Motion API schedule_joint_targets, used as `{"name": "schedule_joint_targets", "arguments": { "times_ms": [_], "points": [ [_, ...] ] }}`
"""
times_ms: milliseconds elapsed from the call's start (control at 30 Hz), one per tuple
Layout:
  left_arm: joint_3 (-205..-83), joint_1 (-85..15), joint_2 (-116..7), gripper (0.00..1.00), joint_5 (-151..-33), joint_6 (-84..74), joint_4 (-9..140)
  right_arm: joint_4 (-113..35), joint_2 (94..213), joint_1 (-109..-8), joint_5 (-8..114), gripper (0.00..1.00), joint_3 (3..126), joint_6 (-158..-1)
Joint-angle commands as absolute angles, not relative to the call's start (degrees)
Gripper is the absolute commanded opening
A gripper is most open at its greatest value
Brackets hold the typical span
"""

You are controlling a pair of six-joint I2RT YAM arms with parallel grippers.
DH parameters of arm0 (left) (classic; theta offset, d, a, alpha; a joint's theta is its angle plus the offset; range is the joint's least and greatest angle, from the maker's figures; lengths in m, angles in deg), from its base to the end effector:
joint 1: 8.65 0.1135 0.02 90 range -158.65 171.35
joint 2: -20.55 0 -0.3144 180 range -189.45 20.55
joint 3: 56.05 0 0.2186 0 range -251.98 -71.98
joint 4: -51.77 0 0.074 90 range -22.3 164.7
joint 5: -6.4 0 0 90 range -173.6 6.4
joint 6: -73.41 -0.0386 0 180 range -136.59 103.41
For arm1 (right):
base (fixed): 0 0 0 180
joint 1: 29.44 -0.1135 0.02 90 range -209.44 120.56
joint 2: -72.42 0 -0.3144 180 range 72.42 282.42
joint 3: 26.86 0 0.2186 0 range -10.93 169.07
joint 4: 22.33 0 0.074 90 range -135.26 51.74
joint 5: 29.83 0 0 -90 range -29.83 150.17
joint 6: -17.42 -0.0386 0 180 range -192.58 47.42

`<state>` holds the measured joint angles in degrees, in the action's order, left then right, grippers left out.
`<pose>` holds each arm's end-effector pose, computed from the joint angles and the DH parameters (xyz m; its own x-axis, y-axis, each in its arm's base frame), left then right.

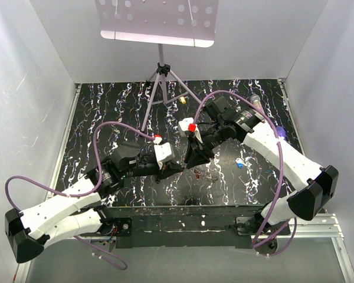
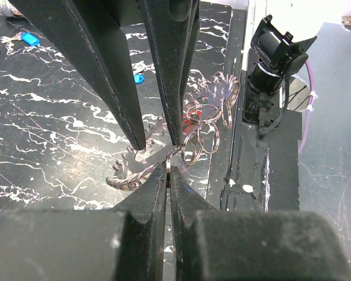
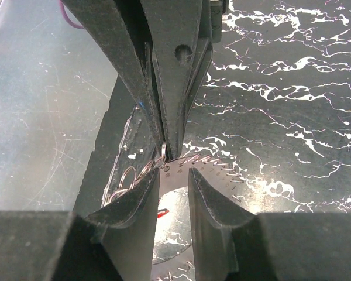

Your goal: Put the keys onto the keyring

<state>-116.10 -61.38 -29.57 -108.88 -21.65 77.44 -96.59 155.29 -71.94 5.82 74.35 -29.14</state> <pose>0.0708 -0.1202 0.3629 -0.0782 0.2345 -0.9690 0.9792 0.2006 -0.0305 0.1576 0.1870 0.4143 0.0582 -0.4902 -0.8696 -0.9495 -0.2961 0.1034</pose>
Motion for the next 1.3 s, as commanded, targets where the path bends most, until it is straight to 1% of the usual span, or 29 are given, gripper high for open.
{"name": "schedule_joint_targets", "arguments": {
  "times_ms": [0,433,733,967,1267],
  "points": [
    [-115.9,-61.7,-27.6,0.00,-107.5,-20.2,73.1,-95.4,154.2,-72.5,5.0,0.34,74.2,-29.4],
    [-116.1,-61.7,-28.6,0.00,-106.5,-17.0,71.7,-95.2,154.8,-73.8,3.8,0.34,74.9,-30.0],
    [-117.4,-61.6,-28.6,0.00,-101.6,-12.6,75.4,-97.8,154.1,-73.9,2.2,0.37,75.2,-27.1],
    [-118.0,-61.7,-28.6,0.00,-101.6,-12.8,76.3,-98.6,154.9,-74.0,0.8,0.37,75.6,-26.8],
    [-117.9,-61.6,-29.2,0.00,-104.2,-12.9,74.8,-92.9,155.5,-74.3,5.4,0.34,75.6,-33.3]
  ]
}}
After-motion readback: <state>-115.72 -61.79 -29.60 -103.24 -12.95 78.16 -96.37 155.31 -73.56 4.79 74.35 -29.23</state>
